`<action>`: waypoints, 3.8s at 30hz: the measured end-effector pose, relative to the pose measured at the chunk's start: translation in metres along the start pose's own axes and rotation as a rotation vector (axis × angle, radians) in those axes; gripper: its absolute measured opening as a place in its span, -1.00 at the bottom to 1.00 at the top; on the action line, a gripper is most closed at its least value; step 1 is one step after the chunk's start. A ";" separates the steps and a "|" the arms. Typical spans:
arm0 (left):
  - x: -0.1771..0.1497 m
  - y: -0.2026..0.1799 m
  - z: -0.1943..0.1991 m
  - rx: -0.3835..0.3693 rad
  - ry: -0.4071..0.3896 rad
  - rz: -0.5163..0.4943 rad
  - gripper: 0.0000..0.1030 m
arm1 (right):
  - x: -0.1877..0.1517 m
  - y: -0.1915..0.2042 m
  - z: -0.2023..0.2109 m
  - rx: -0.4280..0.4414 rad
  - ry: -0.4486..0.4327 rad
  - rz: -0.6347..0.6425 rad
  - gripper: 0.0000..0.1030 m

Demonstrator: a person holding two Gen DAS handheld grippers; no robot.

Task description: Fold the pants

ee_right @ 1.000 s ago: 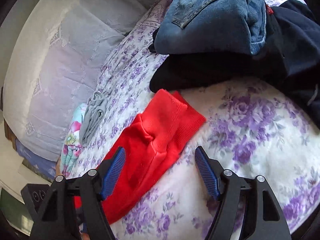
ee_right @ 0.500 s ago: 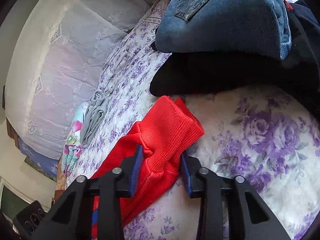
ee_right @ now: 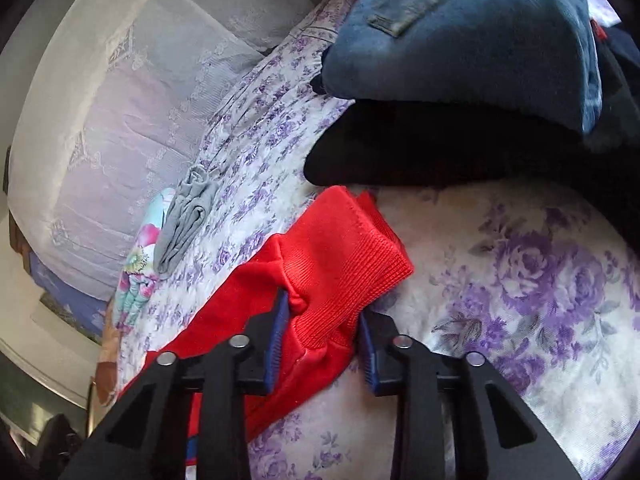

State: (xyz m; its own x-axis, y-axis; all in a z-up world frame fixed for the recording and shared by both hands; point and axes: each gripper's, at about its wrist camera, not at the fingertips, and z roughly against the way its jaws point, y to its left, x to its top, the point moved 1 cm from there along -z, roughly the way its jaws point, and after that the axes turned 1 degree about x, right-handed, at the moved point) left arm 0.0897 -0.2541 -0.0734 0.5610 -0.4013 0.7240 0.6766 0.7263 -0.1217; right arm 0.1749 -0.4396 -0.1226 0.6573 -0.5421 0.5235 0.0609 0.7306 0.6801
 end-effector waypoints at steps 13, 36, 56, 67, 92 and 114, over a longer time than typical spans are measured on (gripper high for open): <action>-0.023 0.053 0.072 -0.142 -0.123 0.147 0.91 | -0.006 0.102 0.034 -0.195 -0.142 0.559 -0.50; -0.136 0.216 0.228 0.244 -0.281 0.427 0.91 | -0.182 0.255 -0.042 0.004 0.178 1.224 -0.06; -0.144 0.221 0.226 0.153 -0.334 0.422 0.92 | -0.166 0.262 -0.055 -0.012 0.215 1.298 -0.84; -0.143 0.221 0.226 0.148 -0.332 0.433 0.92 | -0.202 0.264 -0.059 0.060 0.276 1.321 -0.78; -0.045 0.162 0.094 -0.120 -0.037 0.272 -0.33 | -0.072 0.188 -0.037 0.249 0.196 0.577 -0.29; -0.083 0.210 0.222 0.223 -0.242 0.394 0.74 | -0.125 0.228 0.000 0.106 0.069 0.811 0.22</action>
State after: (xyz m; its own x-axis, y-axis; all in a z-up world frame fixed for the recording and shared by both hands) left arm 0.0792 0.0560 -0.0083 0.6088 0.0487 0.7918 0.3028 0.9083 -0.2886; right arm 0.1065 -0.2053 -0.0325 0.5116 0.1668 0.8429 -0.5221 0.8394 0.1509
